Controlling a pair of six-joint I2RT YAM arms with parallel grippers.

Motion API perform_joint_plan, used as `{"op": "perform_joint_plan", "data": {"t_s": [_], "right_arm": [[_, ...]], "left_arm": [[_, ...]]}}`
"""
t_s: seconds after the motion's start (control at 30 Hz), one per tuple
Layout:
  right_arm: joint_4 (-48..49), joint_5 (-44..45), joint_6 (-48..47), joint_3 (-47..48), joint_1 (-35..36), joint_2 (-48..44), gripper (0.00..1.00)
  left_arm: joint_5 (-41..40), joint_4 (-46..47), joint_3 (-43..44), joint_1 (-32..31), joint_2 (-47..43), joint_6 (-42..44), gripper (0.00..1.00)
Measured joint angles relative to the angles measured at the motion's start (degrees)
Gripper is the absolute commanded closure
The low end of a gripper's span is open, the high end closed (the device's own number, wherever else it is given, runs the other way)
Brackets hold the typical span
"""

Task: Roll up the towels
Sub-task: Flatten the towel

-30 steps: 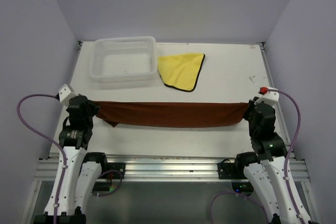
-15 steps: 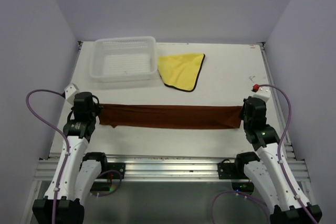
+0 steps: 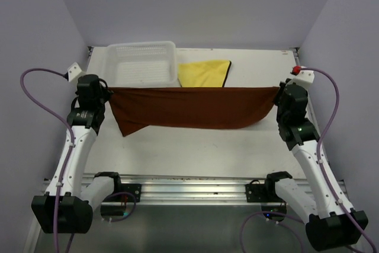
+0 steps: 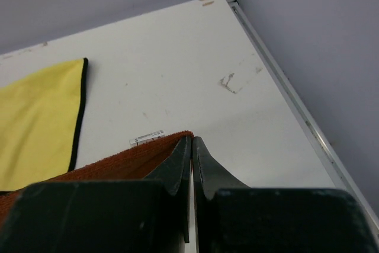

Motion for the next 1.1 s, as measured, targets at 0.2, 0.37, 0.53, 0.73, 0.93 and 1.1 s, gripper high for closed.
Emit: {"op": "perform_joint_plan", "data": {"t_s": [0.2,0.37,0.53,0.73,0.93,1.1], "right_arm": [[2.6,-0.1,-1.1,2.3,0.0,-1.3,1.00],[3.2,-0.7,-1.2,1.3,0.0,-5.6,1.00],[3.3,-1.6,0.0,-3.4,0.0,-11.3,1.00],[-1.4,-3.8,4.6,-15.0,-0.2,-19.9,1.00],[-9.6,-5.0,7.1,-18.6,-0.4,-25.4,1.00],[-13.7,-5.0,8.7,-18.6,-0.4,-27.7,1.00]], "left_arm": [[0.0,1.5,2.9,0.0,-0.5,1.4,1.00],[0.0,1.4,2.9,0.0,-2.6,1.8,1.00],[0.2,1.8,1.3,0.2,-6.8,1.9,1.00],[1.0,0.7,-8.9,0.7,-13.8,0.1,1.00],[0.6,-4.2,-16.9,1.0,-20.5,-3.0,1.00],[0.2,-6.0,-17.3,1.0,-24.3,-5.5,1.00]]}}
